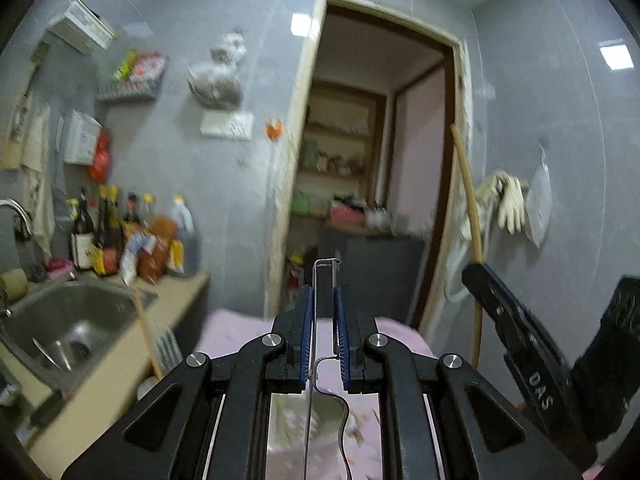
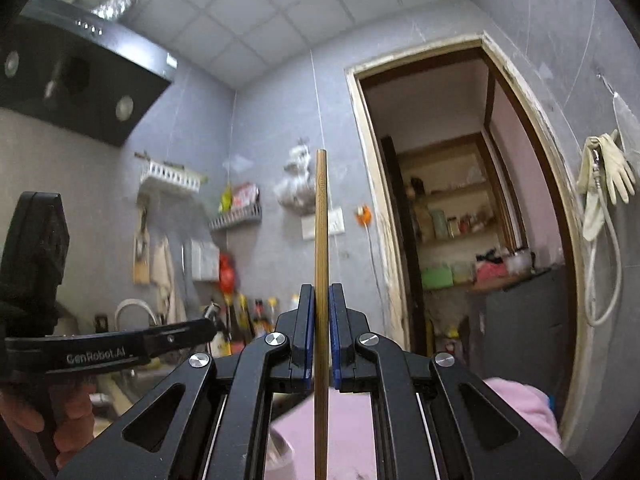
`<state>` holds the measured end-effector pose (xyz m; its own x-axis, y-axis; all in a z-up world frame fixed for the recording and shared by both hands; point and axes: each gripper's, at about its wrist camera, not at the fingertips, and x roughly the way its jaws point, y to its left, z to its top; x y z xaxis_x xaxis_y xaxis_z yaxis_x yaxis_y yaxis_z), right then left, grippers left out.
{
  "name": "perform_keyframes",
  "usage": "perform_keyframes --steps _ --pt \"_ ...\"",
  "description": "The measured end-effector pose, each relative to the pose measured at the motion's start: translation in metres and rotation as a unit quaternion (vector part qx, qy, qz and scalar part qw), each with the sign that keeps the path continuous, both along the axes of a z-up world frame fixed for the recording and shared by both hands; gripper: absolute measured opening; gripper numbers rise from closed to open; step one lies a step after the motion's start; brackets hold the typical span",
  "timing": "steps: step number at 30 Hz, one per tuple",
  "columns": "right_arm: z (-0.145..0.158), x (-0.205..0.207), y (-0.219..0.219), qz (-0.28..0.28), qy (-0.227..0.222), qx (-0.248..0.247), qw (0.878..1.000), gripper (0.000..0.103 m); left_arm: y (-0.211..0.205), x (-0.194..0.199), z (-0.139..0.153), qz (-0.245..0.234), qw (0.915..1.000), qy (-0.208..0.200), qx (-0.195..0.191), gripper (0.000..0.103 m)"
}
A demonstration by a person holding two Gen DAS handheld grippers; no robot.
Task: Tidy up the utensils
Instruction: 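Lift the fork and chopstick and carry them over the white basket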
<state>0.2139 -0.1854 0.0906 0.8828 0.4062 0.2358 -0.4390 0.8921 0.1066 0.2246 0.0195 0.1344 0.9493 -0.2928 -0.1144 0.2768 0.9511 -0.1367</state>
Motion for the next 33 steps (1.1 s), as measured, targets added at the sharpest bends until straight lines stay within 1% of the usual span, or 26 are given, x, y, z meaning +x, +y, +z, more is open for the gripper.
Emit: perform_keyframes --steps 3,5,8,14,17,20,28,33 --pt "0.008 0.003 0.011 -0.003 -0.017 0.026 1.0 0.005 0.021 0.005 0.015 0.022 0.9995 -0.019 -0.012 0.009" --pt "0.01 0.006 0.021 -0.011 -0.026 0.044 0.999 0.005 0.035 0.007 0.021 0.039 0.9986 -0.031 -0.018 0.009" --pt "0.011 0.012 0.032 -0.016 -0.028 0.068 0.997 0.005 0.057 0.014 0.025 0.065 0.9966 -0.038 -0.034 0.009" --pt "0.005 0.025 0.055 -0.015 -0.025 0.092 0.995 0.005 0.097 0.027 0.014 0.127 0.9881 -0.048 -0.073 0.009" --pt "-0.003 0.031 0.06 -0.016 -0.024 0.101 0.995 0.005 0.112 0.034 0.004 0.143 0.9835 -0.054 -0.096 0.009" --pt "-0.009 0.037 0.063 -0.014 -0.016 0.103 0.994 0.005 0.12 0.038 -0.006 0.153 0.9803 -0.056 -0.112 0.009" --pt "-0.024 0.045 0.069 -0.012 -0.008 0.102 0.995 0.005 0.116 0.045 -0.028 0.168 0.9767 -0.067 -0.115 0.009" --pt "-0.031 0.05 0.068 -0.008 0.005 0.109 0.994 0.005 0.115 0.049 -0.042 0.178 0.9728 -0.073 -0.129 0.009"
